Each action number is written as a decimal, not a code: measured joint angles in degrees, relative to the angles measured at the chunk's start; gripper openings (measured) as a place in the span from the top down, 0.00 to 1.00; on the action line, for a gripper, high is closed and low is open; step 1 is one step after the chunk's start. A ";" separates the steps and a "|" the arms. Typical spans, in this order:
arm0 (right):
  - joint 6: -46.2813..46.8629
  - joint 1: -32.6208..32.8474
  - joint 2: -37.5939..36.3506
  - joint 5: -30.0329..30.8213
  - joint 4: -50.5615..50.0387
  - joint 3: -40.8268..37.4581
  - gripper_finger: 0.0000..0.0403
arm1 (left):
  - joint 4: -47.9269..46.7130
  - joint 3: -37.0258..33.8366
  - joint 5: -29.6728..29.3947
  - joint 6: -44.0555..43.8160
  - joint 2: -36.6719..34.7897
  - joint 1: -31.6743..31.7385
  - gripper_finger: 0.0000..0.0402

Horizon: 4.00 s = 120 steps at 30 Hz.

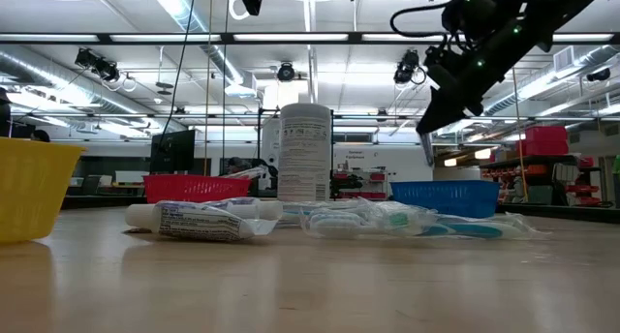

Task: Pick & Place Travel size toiletries
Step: Put the silver nail clipper into the blue basket

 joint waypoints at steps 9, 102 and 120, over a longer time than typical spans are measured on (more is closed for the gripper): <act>0.00 -1.50 0.06 -0.54 -3.45 0.00 0.84 | 0.00 0.02 -1.28 -0.16 0.04 0.00 0.98; -3.69 4.37 -2.19 -8.57 6.16 -0.04 0.89 | -0.01 0.00 -1.28 -2.14 0.06 0.00 0.98; -5.20 20.53 -2.16 -8.57 22.29 -0.04 0.98 | -0.11 0.00 -1.04 -2.11 0.07 0.00 0.99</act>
